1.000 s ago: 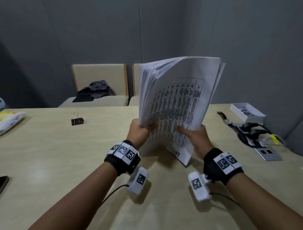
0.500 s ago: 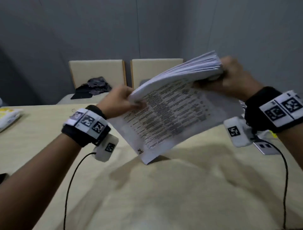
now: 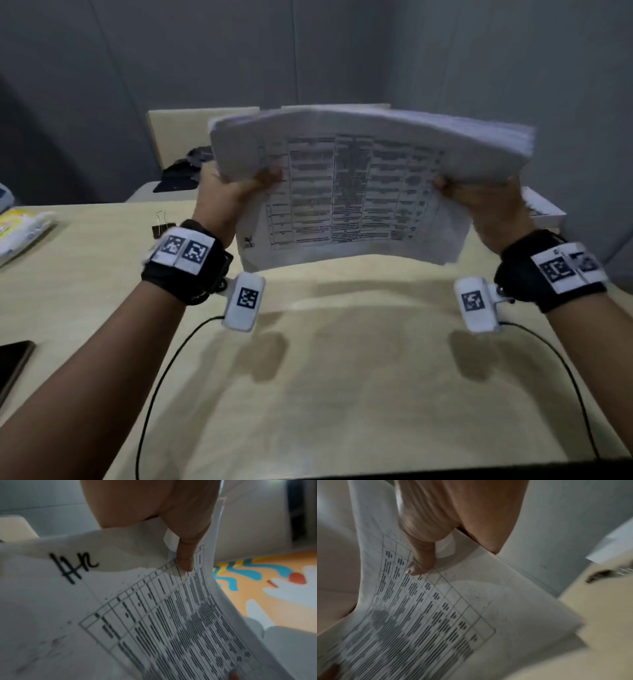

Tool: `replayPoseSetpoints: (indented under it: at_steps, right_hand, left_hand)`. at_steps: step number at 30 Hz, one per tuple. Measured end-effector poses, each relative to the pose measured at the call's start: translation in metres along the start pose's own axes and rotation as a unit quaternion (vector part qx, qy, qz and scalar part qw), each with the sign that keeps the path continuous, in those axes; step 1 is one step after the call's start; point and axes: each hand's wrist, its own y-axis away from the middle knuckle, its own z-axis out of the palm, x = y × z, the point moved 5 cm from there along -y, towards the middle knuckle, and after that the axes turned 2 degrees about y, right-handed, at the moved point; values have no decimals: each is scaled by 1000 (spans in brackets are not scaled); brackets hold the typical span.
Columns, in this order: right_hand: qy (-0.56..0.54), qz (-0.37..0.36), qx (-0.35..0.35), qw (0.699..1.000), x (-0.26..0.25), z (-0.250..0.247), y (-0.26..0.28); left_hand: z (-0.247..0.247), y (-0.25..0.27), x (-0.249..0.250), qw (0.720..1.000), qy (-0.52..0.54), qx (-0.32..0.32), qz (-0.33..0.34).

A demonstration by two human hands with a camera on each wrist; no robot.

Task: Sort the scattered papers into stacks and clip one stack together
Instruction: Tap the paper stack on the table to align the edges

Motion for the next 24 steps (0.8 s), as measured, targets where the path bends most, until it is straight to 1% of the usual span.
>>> replayPoseSetpoints:
  at_steps: [2,6,8,11,15,17,18,20,21,22,23,24]
  right_hand:
    - [13,46,-9,999,27,1,17]
    - [69,132,-46,988,81,7,53]
    - [60,149,-37,986,92,9,62]
    - [51,149,-29,987,91,10,62]
    - [92,130,-26,987,81,8,55]
    - [130,116,-21,984,74,1,45]
    - [143,111,-32,983,69,-2,37]
    - [180,106,-80,975,50,-5,23]
    - [190,109,-111,969,39,-4,16]
    - [190,109,-144,965,28,-3,10]
    - [189,104,-174,961,16,1,3]
    - [192,91,-205,955,2,7,-2]
  left_hand:
    - [1,9,-24,999,-12,14,-30]
    - [-3,33,-88,989,-57,23,-137]
    - [-9,39,-105,985,-74,20,-153]
    - [-12,37,-108,985,-80,14,-155]
    - [-11,34,-101,982,-109,-16,-150]
    - [-13,29,-90,983,-90,-30,-155]
    - [-15,25,-79,985,-76,-35,-150]
    - [-18,10,-47,991,-52,-49,-116]
    - [-19,3,-28,991,-48,-67,-101]
    - [-19,-4,-10,989,-51,-96,-103]
    - [-16,-8,5,981,-59,-136,-123]
    - [-11,-11,16,968,-83,-181,-154]
